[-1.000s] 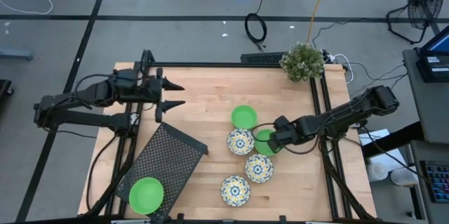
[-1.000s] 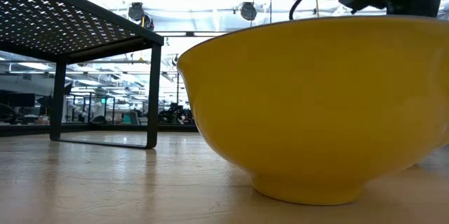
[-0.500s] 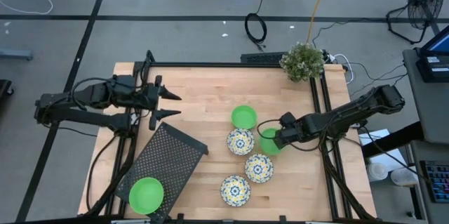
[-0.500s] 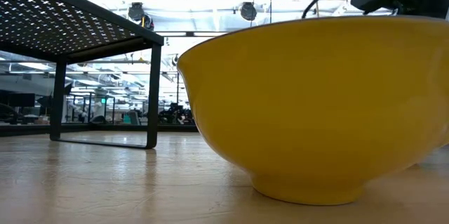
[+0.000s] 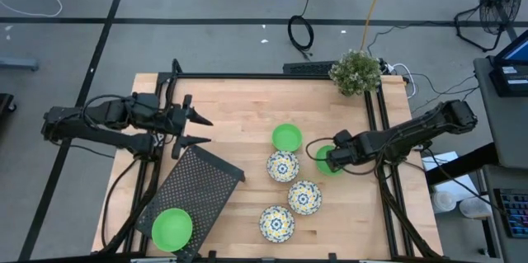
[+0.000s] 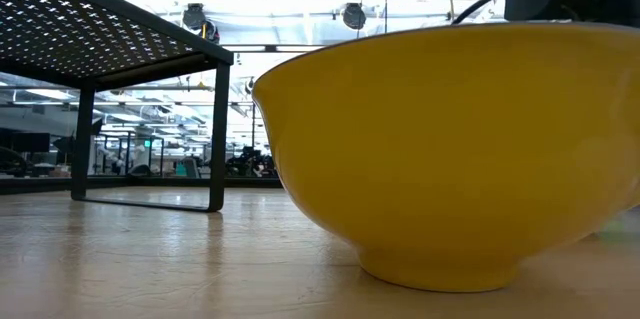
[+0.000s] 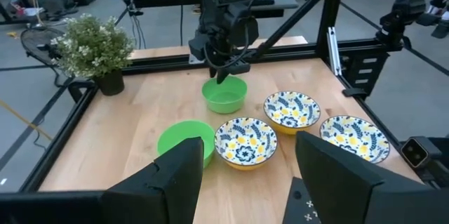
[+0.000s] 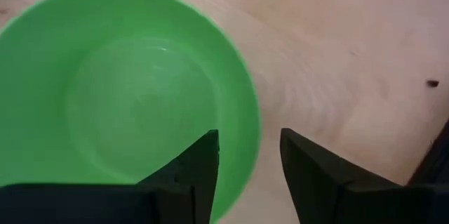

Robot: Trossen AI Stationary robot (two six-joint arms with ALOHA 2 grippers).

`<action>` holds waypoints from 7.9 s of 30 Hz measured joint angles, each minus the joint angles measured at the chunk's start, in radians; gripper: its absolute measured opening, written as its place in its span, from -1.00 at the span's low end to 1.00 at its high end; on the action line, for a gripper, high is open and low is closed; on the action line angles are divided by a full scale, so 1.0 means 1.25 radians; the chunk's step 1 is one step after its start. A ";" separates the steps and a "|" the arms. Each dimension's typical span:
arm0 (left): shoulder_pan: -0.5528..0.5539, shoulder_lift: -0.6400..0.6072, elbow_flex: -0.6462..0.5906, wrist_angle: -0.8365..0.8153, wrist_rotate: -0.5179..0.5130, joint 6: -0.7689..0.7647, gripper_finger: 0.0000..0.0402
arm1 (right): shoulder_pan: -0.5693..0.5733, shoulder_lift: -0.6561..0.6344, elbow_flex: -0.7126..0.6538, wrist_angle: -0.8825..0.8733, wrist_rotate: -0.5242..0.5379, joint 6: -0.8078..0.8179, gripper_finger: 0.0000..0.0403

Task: Pick & Place Mini bowls
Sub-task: Stack the bottom green bowl on the green bowl on the shelf

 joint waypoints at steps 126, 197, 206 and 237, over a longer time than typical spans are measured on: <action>-0.005 0.001 0.000 -0.028 -0.001 0.018 0.14 | 0.044 -0.110 -0.060 0.235 0.246 -0.152 -1.00; -0.004 0.001 0.000 -0.018 -0.001 -0.001 0.14 | -0.309 -0.125 -0.102 1.418 0.335 -1.426 -1.00; -0.004 0.001 0.000 -0.018 -0.001 -0.001 0.14 | -0.329 -0.126 -0.180 1.689 0.170 -1.472 -1.00; -0.005 0.006 0.000 0.158 -0.001 -0.002 0.14 | -0.322 0.001 -0.172 1.911 0.485 -1.613 -1.00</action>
